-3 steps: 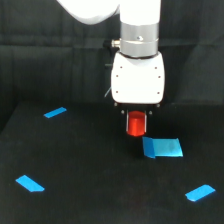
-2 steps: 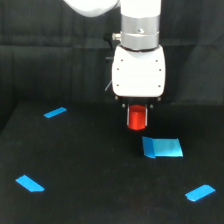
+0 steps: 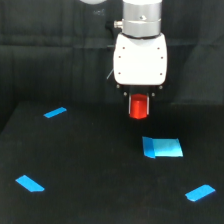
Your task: Pick up the red object from the table
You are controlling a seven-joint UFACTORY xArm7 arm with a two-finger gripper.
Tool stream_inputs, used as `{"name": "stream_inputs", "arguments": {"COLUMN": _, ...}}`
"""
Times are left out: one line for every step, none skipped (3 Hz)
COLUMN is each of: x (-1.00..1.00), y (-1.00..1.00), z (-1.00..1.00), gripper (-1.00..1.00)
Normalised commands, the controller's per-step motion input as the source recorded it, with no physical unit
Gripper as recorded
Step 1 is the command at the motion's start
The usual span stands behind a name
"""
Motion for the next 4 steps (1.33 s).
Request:
{"name": "stream_inputs", "arguments": {"x": -0.02, "y": 0.08, "z": 0.5, "gripper": -1.0}}
{"name": "stream_inputs", "arguments": {"x": 0.06, "y": 0.08, "z": 0.48, "gripper": -0.97}}
{"name": "stream_inputs", "arguments": {"x": 0.08, "y": 0.04, "z": 0.21, "gripper": -1.0}}
{"name": "stream_inputs", "arguments": {"x": -0.1, "y": 0.14, "z": 0.0, "gripper": -0.91}}
